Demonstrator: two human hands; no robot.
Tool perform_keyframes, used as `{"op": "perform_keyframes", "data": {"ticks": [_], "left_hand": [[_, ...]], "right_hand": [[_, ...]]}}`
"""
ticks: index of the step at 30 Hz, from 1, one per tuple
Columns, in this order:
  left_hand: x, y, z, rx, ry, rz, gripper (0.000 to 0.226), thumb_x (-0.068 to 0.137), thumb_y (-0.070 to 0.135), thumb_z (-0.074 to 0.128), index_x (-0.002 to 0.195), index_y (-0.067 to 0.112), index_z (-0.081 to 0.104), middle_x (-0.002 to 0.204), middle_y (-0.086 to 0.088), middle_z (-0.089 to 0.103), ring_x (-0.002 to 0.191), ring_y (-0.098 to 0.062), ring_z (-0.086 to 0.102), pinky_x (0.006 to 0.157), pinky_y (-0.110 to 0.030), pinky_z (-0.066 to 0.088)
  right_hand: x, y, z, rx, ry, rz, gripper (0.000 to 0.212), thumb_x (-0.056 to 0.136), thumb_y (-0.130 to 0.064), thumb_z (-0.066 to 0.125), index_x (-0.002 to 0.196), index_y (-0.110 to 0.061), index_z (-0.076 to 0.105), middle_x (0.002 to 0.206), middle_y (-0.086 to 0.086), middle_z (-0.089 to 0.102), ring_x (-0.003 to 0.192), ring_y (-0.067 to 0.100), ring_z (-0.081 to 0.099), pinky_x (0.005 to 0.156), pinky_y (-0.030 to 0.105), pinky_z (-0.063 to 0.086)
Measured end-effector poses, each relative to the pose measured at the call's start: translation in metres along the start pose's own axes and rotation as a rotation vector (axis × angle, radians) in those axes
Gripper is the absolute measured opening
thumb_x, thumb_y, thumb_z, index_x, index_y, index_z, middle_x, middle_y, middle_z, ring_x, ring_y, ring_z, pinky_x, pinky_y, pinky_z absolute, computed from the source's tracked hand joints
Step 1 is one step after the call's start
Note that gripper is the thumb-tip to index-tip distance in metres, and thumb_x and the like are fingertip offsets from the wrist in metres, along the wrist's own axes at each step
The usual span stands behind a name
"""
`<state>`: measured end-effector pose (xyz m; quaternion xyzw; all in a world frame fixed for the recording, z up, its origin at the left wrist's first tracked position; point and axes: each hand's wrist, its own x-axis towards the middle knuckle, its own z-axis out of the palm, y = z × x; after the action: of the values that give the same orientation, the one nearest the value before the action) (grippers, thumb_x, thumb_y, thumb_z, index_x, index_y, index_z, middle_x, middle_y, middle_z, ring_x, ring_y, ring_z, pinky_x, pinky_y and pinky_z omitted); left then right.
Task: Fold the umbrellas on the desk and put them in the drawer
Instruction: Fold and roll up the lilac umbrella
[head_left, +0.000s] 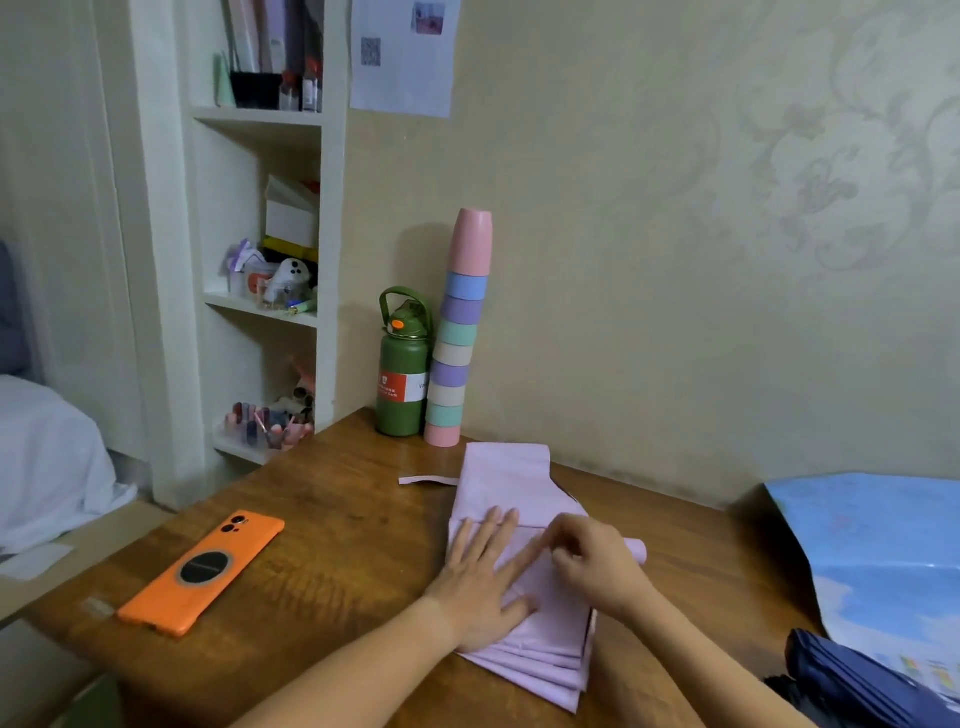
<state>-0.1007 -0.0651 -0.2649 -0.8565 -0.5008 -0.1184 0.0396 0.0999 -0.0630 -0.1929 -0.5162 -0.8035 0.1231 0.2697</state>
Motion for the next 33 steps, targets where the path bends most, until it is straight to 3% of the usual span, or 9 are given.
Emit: {"op": "perform_keyframes", "data": {"ticks": [3, 6, 9, 12, 16, 20, 27, 30, 33], "left_hand": [[0.002, 0.0, -0.002, -0.028, -0.022, -0.002, 0.07, 0.103, 0.065, 0.025, 0.157, 0.05, -0.017, 0.162, 0.004, -0.04, 0.145, -0.019, -0.045, 0.115, -0.045, -0.029], [0.002, 0.0, -0.002, -0.058, -0.061, -0.01, 0.07, 0.103, 0.065, 0.026, 0.159, 0.05, -0.013, 0.162, 0.004, -0.04, 0.145, -0.016, -0.045, 0.115, -0.045, -0.028], [0.002, -0.002, 0.0, -0.077, -0.034, -0.008, 0.072, 0.102, 0.064, 0.03, 0.16, 0.048, -0.009, 0.164, 0.003, -0.038, 0.145, -0.012, -0.044, 0.116, -0.046, -0.027], [0.001, -0.002, -0.001, -0.083, -0.057, -0.012, 0.072, 0.102, 0.064, 0.03, 0.16, 0.048, -0.008, 0.164, 0.003, -0.037, 0.144, -0.012, -0.045, 0.116, -0.045, -0.028], [-0.001, -0.001, -0.005, -0.09, -0.065, -0.008, 0.071, 0.103, 0.063, 0.029, 0.161, 0.046, -0.009, 0.164, 0.003, -0.036, 0.144, -0.012, -0.045, 0.116, -0.046, -0.027], [-0.001, -0.001, -0.006, -0.079, -0.074, -0.01, 0.071, 0.103, 0.063, 0.028, 0.16, 0.046, -0.011, 0.164, 0.003, -0.037, 0.144, -0.013, -0.046, 0.116, -0.046, -0.027], [-0.002, 0.001, -0.006, -0.116, -0.056, -0.016, 0.073, 0.102, 0.06, 0.034, 0.161, 0.047, -0.006, 0.165, 0.005, -0.035, 0.144, -0.011, -0.044, 0.118, -0.047, -0.024], [-0.002, 0.0, -0.006, -0.121, -0.061, -0.015, 0.072, 0.101, 0.061, 0.032, 0.161, 0.048, -0.006, 0.165, 0.006, -0.034, 0.145, -0.012, -0.044, 0.118, -0.046, -0.025], [-0.001, -0.002, -0.006, -0.15, -0.06, -0.002, 0.072, 0.1, 0.062, 0.033, 0.16, 0.049, -0.005, 0.165, 0.007, -0.034, 0.145, -0.011, -0.043, 0.117, -0.042, -0.026]], "right_hand": [[0.031, 0.012, 0.005, 0.027, 0.13, 0.184, 0.021, 0.086, -0.012, 0.061, 0.106, -0.017, 0.065, 0.098, 0.0, 0.066, 0.089, 0.016, 0.06, 0.072, 0.024, 0.037], [0.054, 0.013, 0.007, 0.075, 0.09, 0.412, 0.019, 0.09, -0.016, 0.059, 0.108, -0.011, 0.062, 0.102, 0.004, 0.067, 0.099, 0.026, 0.061, 0.075, 0.03, 0.039], [0.074, 0.015, 0.004, 0.146, 0.034, 0.487, 0.012, 0.084, -0.021, 0.06, 0.093, -0.013, 0.064, 0.085, 0.004, 0.071, 0.084, 0.026, 0.064, 0.072, 0.033, 0.046], [0.092, 0.018, 0.005, 0.326, -0.018, 0.504, 0.02, 0.075, -0.023, 0.065, 0.069, -0.016, 0.048, 0.062, 0.002, 0.049, 0.055, 0.02, 0.045, 0.059, 0.033, 0.046], [0.104, 0.013, 0.009, 0.456, -0.052, 0.543, 0.031, 0.091, -0.019, 0.07, 0.075, -0.016, 0.044, 0.065, 0.0, 0.04, 0.052, 0.015, 0.034, 0.047, 0.023, 0.029], [0.107, 0.013, 0.014, 0.561, 0.028, 0.531, 0.02, 0.091, -0.017, 0.073, 0.084, -0.012, 0.055, 0.068, 0.002, 0.048, 0.052, 0.015, 0.041, 0.045, 0.022, 0.031], [0.098, 0.017, 0.005, 0.794, 0.064, 0.542, 0.011, 0.088, -0.012, 0.074, 0.089, -0.005, 0.065, 0.061, 0.002, 0.047, 0.044, 0.013, 0.034, 0.041, 0.022, 0.029], [0.086, 0.004, 0.001, 0.865, 0.188, 0.514, 0.036, 0.08, -0.018, 0.08, 0.109, -0.009, 0.061, 0.072, 0.008, 0.057, 0.049, 0.014, 0.046, 0.047, 0.021, 0.036], [0.075, -0.002, -0.002, 0.844, 0.274, 0.475, 0.084, 0.087, -0.015, 0.08, 0.152, -0.015, 0.026, 0.078, 0.006, 0.069, 0.068, 0.018, 0.059, 0.064, 0.027, 0.044]]}}
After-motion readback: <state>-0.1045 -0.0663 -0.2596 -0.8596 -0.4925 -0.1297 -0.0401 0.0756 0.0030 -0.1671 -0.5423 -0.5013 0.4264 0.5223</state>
